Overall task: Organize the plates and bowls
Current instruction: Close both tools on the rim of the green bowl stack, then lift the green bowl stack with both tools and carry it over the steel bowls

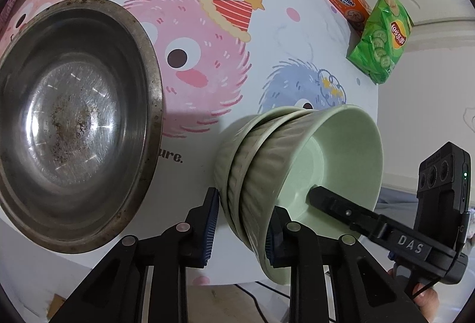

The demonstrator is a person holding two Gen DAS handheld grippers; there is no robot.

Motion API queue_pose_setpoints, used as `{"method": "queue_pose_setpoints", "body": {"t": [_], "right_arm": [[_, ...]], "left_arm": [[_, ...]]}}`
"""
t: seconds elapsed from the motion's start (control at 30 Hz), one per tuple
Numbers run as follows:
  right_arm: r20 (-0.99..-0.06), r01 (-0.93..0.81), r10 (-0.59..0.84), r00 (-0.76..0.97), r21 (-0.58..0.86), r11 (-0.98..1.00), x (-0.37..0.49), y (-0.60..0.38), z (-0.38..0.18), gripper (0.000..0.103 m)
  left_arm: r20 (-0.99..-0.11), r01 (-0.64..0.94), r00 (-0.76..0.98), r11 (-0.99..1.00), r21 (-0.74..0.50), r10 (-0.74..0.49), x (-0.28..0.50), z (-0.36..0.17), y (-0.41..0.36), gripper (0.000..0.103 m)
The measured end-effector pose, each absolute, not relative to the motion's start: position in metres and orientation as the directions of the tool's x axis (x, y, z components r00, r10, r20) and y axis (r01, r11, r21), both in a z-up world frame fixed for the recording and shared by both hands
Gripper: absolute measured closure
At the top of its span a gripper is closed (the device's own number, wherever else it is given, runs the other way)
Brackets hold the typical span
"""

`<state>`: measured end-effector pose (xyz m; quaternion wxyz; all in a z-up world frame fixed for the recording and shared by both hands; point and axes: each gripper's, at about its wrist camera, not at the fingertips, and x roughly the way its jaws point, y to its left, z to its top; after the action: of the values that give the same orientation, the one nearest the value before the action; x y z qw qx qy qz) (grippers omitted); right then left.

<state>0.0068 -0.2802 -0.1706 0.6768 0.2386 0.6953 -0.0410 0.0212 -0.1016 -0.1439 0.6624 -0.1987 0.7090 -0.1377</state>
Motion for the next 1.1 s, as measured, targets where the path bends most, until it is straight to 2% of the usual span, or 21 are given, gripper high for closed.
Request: {"method": "queue_pose_setpoints", "body": {"t": [0.73, 1.1], "right_arm": [[-0.972, 0.390, 0.232, 0.036, 0.227, 0.892, 0.004, -0.279, -0.165, 0.075], [-0.973, 0.382, 0.218, 0.080, 0.232, 0.894, 0.007, -0.283, -0.144, 0.075]], "left_arm": [[-0.907, 0.010, -0.050, 0.908, -0.418, -0.417, 0.021, -0.135, -0.120, 0.079], [-0.909, 0.048, -0.033, 0.907, -0.418, -0.416, 0.026, -0.115, -0.124, 0.079]]}}
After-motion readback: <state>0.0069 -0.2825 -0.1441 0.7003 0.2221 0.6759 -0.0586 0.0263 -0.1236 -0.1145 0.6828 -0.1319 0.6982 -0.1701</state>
